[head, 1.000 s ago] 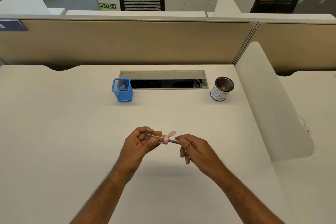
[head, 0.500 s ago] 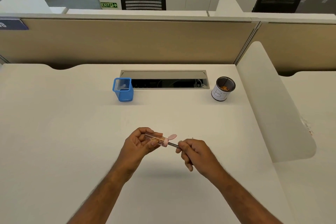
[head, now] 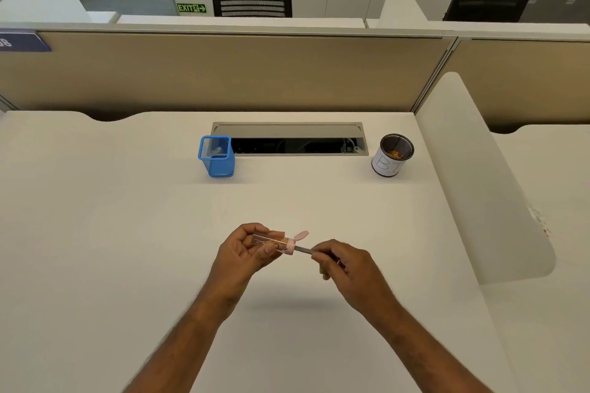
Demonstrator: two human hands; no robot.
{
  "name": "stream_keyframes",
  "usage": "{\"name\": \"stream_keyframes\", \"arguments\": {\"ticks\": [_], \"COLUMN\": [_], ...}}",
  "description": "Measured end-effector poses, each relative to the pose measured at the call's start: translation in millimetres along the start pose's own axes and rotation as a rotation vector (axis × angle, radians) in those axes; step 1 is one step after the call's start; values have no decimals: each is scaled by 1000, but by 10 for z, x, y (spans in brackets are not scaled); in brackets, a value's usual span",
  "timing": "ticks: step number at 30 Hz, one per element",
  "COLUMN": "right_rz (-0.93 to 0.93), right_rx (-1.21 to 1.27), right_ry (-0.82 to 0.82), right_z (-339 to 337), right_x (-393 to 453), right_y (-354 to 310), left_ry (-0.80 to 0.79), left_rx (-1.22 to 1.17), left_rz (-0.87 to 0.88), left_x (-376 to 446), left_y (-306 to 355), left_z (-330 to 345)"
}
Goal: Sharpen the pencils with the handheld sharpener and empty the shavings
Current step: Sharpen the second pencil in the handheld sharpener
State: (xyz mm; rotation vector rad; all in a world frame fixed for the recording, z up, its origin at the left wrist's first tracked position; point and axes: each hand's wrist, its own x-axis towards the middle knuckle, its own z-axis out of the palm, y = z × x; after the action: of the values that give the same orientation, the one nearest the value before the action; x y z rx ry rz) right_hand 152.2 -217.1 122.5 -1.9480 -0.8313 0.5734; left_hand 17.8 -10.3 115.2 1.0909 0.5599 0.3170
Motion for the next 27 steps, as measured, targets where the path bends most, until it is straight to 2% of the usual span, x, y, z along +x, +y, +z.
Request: {"name": "stream_keyframes", "arguments": {"ticks": [3,7,12,21,23,27], "right_rz": [111,244,163,71,98,272], "right_rx": [175,338,232,129,174,311], "right_ry": [-20,-137,-126,8,3,-79], "right_z": [33,11,-35,-7,6,27], "right_x": [4,64,31,-1,12,77], "right_y": [0,9,-48,-22,-28,-44], "left_ry": [-23,-43,-8,12,7,-13], "left_rx": [11,29,31,-13,-12,39], "left_rz": [-11,-14,4,10,1,-6], "left_x": [-5,-7,-5,-2,-1,18], "left_y": [17,12,-11,-28,-35,-50], "left_z": [24,18,5,23,20,-14]}}
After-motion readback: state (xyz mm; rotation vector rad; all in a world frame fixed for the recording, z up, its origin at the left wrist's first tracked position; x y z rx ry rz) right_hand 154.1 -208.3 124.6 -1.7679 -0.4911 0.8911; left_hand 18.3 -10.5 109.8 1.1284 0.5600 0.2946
